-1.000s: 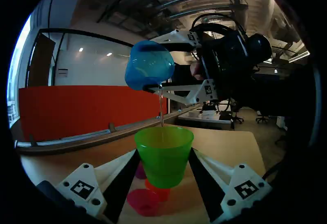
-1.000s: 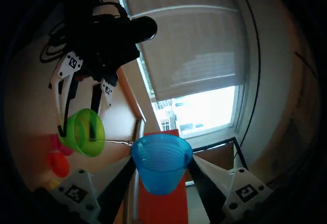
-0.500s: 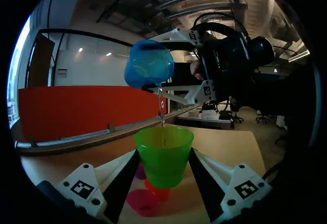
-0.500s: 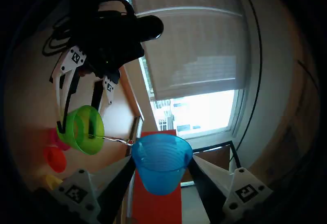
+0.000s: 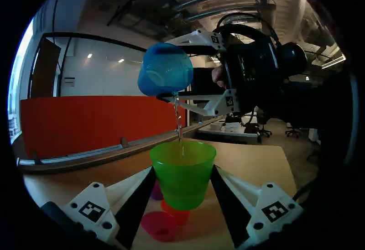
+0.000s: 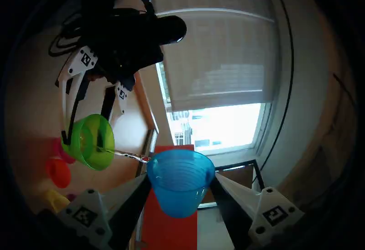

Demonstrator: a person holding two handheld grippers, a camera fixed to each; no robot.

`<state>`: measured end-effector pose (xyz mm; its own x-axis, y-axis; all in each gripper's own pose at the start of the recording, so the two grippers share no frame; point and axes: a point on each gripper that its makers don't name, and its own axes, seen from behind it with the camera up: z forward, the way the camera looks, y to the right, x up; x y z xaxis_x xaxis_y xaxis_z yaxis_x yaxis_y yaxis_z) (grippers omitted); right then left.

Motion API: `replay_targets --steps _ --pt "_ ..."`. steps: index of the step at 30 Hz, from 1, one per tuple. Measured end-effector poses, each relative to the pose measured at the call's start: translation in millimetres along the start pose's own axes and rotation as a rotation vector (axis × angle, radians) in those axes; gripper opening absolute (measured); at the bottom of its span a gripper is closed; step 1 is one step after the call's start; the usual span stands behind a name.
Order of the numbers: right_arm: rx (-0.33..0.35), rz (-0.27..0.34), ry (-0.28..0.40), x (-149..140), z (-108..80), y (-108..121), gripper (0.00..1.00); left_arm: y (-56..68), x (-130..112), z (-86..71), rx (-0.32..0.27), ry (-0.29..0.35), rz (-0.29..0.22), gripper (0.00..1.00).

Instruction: Pour water

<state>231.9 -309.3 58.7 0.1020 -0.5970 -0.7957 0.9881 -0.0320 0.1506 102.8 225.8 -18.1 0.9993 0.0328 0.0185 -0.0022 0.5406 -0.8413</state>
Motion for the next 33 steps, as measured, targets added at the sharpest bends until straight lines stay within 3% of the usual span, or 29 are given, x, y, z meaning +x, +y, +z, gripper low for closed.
replay_targets --steps 33 --pt "-0.009 -0.065 0.000 10 -0.6 3 0.89 -3.1 -2 -2.2 0.014 0.000 0.002 0.82"
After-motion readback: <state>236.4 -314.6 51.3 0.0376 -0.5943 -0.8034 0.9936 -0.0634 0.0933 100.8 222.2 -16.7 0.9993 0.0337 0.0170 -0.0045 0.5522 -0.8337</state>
